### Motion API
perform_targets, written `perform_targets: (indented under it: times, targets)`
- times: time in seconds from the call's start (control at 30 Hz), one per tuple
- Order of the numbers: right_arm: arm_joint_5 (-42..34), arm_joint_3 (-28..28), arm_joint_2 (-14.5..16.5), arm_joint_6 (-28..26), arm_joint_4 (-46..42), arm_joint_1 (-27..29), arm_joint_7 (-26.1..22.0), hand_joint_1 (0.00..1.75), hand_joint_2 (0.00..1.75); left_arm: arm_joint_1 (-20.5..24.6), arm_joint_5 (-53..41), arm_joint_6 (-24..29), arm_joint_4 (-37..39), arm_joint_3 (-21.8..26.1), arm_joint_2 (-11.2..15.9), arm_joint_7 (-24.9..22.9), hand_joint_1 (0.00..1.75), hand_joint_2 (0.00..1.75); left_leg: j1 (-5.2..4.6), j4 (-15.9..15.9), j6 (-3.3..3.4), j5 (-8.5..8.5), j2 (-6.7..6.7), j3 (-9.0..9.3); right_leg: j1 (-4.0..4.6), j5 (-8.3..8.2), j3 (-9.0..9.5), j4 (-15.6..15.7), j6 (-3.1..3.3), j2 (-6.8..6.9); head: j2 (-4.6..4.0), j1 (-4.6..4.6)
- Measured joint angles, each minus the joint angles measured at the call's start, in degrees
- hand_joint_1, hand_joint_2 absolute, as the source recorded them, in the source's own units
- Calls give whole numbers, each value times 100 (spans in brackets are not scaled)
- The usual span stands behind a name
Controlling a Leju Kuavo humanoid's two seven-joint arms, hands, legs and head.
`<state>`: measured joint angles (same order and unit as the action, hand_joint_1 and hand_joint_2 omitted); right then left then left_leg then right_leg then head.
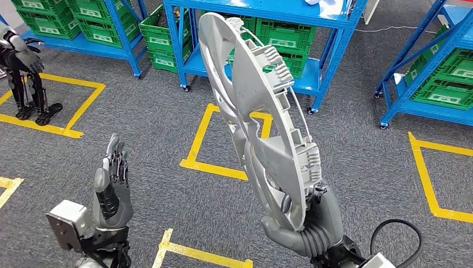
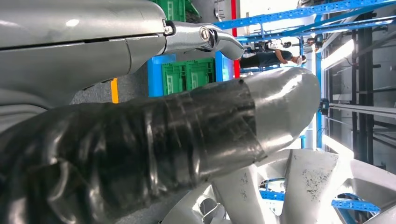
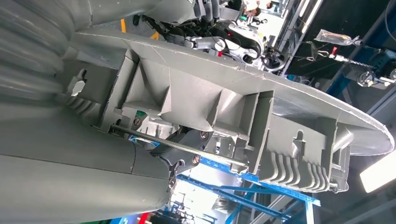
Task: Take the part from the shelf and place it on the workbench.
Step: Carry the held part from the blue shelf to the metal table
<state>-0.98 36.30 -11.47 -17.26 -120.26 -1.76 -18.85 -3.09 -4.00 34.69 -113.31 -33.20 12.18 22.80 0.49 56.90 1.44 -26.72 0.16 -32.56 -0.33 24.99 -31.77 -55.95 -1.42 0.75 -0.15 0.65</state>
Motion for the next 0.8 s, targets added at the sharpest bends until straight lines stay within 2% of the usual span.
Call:
perform_targets:
  times: [0.8]
  targets:
    - [21, 0, 7, -15, 0, 51, -21, 175, 175, -2, -21, -63, 0, 0, -7, -11, 0, 0, 0, -4, 0, 12, 0, -6, 0, -7, -8, 0, 0, 0, 0, -1]
